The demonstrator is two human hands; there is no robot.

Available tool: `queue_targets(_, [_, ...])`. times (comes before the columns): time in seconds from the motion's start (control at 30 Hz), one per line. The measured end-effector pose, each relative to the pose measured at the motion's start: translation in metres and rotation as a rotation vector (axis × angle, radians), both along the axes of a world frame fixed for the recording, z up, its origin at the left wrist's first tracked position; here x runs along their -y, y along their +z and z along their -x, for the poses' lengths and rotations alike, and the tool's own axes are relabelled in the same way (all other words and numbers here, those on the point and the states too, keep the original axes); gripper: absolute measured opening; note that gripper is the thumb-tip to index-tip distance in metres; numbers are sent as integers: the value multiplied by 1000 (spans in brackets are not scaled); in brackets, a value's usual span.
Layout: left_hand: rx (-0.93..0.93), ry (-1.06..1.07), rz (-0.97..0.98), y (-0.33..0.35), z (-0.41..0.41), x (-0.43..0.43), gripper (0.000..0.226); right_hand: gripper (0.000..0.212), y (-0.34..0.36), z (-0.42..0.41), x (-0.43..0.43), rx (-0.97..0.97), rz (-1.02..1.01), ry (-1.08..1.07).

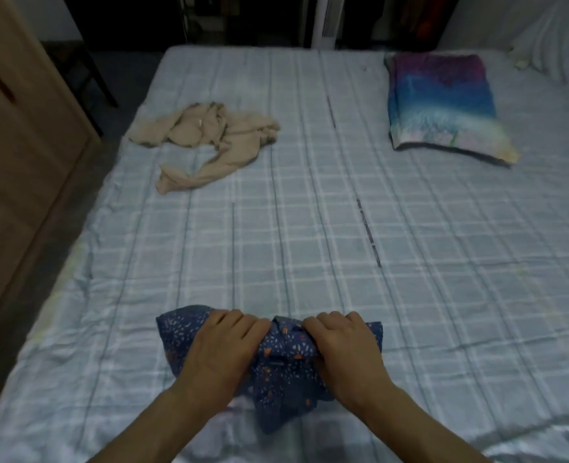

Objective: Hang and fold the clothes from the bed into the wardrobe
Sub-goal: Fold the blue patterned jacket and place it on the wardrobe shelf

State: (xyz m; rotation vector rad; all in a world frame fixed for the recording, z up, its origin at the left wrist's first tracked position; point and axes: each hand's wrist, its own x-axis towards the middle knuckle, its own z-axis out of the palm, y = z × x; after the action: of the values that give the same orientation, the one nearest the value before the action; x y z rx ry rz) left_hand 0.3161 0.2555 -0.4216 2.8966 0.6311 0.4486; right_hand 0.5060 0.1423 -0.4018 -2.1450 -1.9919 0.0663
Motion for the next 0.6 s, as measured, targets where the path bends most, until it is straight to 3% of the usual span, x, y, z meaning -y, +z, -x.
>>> queue_targets(0.13, [103,38,-155,90,16,-19,34,39,76,12,-23,42,-190,6])
queue_targets(0.27, [88,114,-255,186,42,-23,35,37,166,28,-42,76,-307,45])
queue_targets(0.6, [93,425,-543,346,132,-8,27,21,330,96,-89,10,-506,351])
